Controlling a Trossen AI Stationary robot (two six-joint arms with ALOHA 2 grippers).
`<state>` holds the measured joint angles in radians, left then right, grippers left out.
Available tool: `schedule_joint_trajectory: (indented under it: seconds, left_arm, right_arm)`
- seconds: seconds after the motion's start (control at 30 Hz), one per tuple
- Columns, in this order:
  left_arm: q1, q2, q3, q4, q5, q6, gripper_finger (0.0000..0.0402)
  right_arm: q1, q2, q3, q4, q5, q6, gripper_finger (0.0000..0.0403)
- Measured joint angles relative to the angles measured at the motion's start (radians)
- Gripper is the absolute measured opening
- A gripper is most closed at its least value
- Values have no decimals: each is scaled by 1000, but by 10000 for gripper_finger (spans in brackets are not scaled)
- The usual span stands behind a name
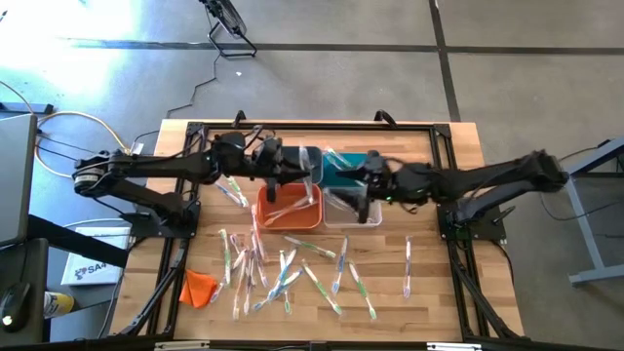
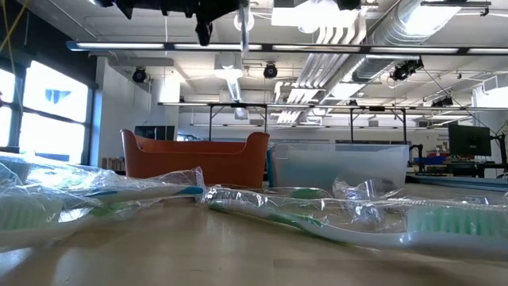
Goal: Pick & Place Toothbrushes
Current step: Put the blue toothbrush into the left blue bin
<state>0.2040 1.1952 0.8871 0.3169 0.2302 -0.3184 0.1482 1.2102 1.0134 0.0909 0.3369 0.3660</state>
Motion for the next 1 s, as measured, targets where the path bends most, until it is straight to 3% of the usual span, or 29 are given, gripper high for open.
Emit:
schedule_joint_trajectory:
  seconds: [0.33, 0.5, 0.73, 0.83, 1.0]
  left_arm:
    - [146, -29, 1, -197, -1, 29, 35]
    - [217, -29, 0, -278, -15, 61, 35]
    - [323, -1, 0, -308, -15, 68, 35]
    - [357, 33, 0, -331, -2, 23, 35]
    - [380, 101, 0, -330, 53, 15, 35]
  right_arm:
    - [0, -146, 0, -34, 21, -59, 237]
    - [-1, -161, 0, -32, 176, -170, 232]
    - [-12, -161, 0, -15, 562, -291, 232]
    - [-30, -159, 0, -19, 624, -284, 232]
    - [-69, -158, 0, -24, 628, -285, 232]
